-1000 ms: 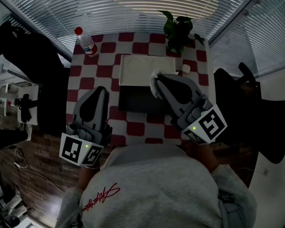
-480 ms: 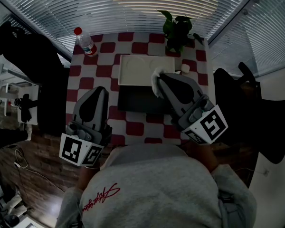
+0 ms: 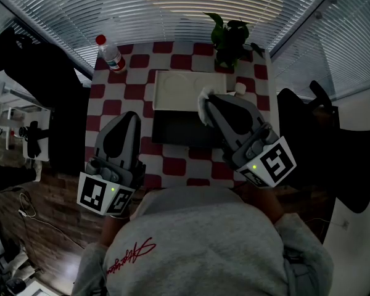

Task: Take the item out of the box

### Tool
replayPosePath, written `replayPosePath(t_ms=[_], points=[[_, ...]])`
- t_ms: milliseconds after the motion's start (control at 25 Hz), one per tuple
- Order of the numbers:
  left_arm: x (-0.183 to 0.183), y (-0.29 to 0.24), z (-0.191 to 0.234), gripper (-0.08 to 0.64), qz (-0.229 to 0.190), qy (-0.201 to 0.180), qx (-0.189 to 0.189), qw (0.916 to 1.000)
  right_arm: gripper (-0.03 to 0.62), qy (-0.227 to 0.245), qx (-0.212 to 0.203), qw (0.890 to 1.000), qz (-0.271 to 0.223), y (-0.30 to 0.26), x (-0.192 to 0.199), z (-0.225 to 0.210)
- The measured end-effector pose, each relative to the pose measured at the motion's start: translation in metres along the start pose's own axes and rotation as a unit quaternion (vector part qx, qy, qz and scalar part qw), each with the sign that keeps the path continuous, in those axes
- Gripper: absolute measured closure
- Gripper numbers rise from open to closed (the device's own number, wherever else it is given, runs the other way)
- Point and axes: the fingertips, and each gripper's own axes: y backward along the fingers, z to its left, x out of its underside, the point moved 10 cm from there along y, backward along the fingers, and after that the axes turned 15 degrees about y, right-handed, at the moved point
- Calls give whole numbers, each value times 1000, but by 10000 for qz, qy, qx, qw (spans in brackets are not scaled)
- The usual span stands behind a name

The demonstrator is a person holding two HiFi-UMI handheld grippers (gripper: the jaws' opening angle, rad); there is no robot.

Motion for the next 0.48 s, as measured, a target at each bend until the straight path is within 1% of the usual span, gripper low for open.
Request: replayPosePath(t_ms=[280,480], points=[[0,-1,-2,543,-3,-19,-1,10000,575,-6,7,10000,-20,2,1,-2],[-2,-2,-3,543,-11,-35,18,10000,575,-52,30,9999,-130,1,-2,-2]])
